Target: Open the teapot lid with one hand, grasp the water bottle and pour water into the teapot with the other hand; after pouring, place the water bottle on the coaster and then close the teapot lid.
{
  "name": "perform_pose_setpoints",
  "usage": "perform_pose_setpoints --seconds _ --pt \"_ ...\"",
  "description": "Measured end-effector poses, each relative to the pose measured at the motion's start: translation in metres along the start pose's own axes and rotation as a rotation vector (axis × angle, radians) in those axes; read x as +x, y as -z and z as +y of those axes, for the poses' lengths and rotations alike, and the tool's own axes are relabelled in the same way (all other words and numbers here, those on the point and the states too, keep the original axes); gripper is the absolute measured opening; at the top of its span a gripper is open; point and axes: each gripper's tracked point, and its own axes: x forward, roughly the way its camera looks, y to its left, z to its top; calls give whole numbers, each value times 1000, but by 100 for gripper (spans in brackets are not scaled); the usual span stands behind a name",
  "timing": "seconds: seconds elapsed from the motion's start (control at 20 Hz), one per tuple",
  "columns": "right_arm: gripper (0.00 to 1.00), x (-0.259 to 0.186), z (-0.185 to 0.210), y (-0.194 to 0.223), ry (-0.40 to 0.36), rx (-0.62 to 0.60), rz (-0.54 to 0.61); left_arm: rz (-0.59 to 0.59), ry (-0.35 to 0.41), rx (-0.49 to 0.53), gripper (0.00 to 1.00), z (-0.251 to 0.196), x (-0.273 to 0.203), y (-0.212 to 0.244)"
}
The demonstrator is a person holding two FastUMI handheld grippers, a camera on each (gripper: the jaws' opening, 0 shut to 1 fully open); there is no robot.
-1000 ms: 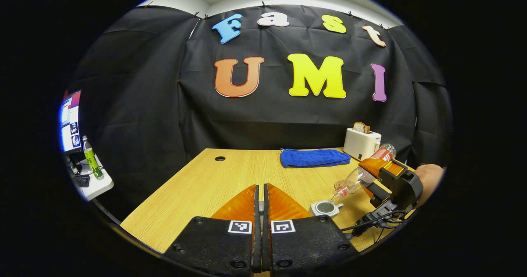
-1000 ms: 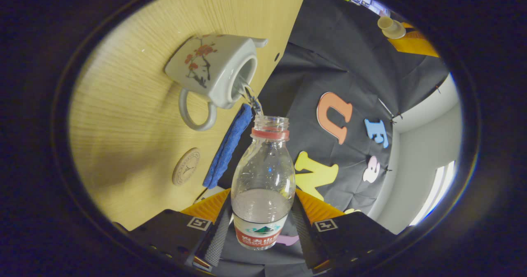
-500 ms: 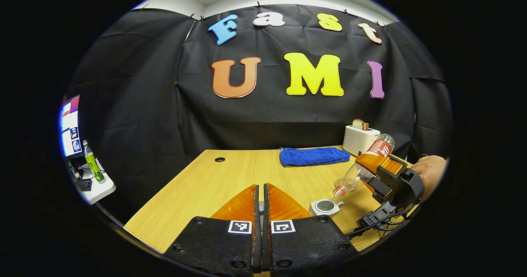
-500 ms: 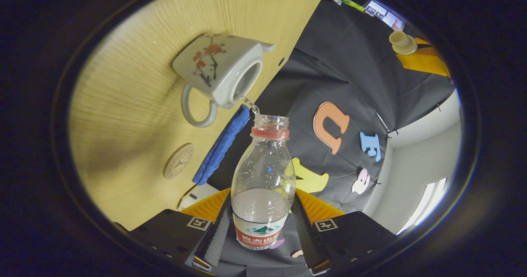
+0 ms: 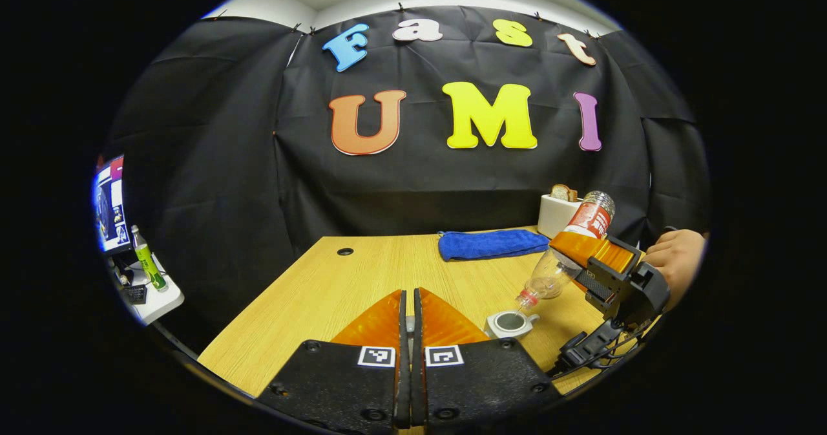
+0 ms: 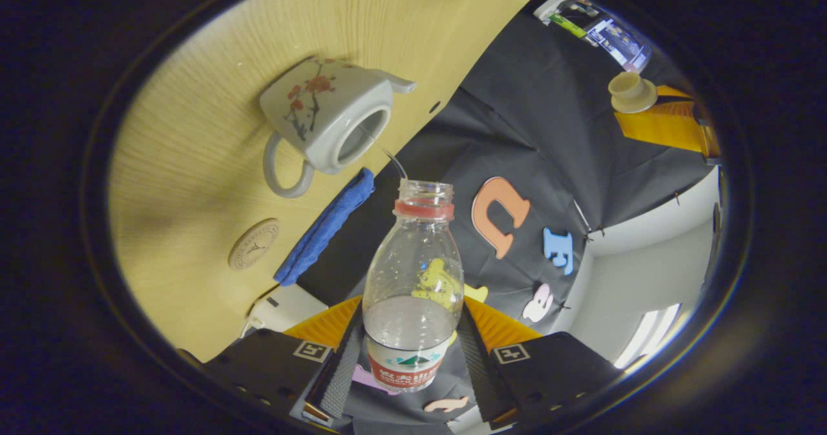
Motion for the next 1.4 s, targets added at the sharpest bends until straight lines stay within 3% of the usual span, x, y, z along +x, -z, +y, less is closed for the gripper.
perform_pose_setpoints --seconds 0.5,0.95,1.1,1.25,1.4 --pt "77 0 -17 0 28 -77 1 -10 5 8 3 -3 -5 -5" --pt "77 -4 -7 -1 10 -55 -6 -4 14 40 3 -11 -3 -3" --pt "78 -3 15 -1 -52 21 -6 1 12 42 3 -11 -2 0" --pt "79 -9 36 -8 -121 169 -17 3 -4 15 3 -5 -1 -1" --pt "78 -10 40 -6 -152 283 10 -3 -2 4 4 -5 -3 -2"
